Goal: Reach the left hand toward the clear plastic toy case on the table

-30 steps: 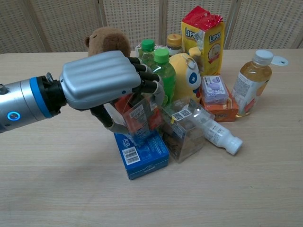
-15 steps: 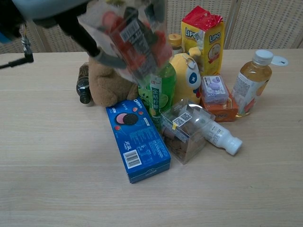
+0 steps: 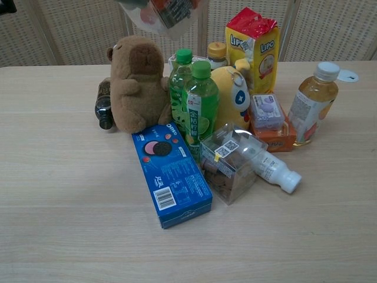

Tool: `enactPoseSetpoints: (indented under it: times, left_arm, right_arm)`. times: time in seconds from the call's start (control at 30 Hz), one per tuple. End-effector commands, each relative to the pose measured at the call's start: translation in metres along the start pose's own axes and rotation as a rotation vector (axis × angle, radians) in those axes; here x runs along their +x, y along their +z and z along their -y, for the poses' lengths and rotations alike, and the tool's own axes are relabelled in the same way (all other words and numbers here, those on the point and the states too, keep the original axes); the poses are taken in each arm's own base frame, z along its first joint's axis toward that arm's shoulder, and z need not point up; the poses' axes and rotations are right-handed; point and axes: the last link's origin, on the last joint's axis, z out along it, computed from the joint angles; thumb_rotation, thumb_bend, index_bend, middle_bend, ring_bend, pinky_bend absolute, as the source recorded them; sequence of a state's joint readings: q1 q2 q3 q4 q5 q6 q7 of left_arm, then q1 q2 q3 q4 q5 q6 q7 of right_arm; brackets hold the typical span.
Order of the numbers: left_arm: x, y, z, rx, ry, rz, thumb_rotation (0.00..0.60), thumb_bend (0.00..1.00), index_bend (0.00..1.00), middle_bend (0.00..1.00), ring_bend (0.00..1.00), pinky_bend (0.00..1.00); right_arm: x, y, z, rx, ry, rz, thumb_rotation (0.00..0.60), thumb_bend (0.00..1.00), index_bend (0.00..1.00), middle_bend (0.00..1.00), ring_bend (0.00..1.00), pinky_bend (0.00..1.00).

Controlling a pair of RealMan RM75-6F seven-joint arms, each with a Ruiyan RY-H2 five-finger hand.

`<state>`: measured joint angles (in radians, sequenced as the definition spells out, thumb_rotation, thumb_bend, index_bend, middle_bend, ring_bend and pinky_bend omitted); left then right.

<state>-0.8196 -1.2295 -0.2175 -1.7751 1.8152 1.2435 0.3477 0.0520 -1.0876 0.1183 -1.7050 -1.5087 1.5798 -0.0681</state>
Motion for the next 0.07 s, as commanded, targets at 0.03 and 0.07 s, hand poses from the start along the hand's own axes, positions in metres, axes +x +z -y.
enactPoseSetpoints:
  times: [0.03, 0.07]
  left_arm:
    - [0.0007, -0.0001, 0.0003, -0.002, 0.01, -0.002, 0.6, 0.0, 0.73, 0.8, 0.7, 0.72]
    - [0.001, 0.0, 0.0004, -0.001, 0.012, -0.004, 0.6, 0.0, 0.73, 0.8, 0.7, 0.72]
  right_arm:
    - [0.0003, 0.0001, 0.0, 0.0, 0.0, -0.001, 0.6, 0.0, 0.0, 0.0, 0.0, 0.0]
    - [0.0004, 0.0001, -0.0001, -0.001, 0.0, -0.002, 0.6, 0.0, 0.0, 0.0, 0.0, 0.0]
